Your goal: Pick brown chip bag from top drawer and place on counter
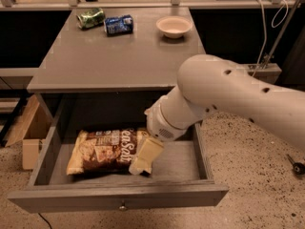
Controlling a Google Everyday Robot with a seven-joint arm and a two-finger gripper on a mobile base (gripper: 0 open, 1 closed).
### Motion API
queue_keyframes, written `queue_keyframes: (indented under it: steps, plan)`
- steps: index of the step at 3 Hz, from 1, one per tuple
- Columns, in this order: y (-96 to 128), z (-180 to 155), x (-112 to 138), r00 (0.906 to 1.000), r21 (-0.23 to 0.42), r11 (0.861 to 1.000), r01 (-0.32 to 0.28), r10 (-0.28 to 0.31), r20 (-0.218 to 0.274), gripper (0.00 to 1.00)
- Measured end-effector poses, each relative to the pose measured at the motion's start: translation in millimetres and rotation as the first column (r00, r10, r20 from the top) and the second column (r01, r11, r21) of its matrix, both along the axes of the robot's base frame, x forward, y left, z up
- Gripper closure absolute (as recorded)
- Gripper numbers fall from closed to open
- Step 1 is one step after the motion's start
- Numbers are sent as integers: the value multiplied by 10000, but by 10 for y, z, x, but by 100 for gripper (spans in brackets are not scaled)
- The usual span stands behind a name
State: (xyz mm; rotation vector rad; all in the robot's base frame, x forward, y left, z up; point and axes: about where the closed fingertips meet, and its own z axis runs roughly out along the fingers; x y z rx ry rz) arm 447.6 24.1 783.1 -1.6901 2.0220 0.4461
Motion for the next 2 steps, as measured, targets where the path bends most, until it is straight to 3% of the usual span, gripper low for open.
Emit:
queue_keyframes:
  steps: [1,2]
  plan:
    - [428,-253,259,9999,710,9974,-94,83,151,0]
    - [795,-534,535,9999,1649,9862,-131,127,36,0]
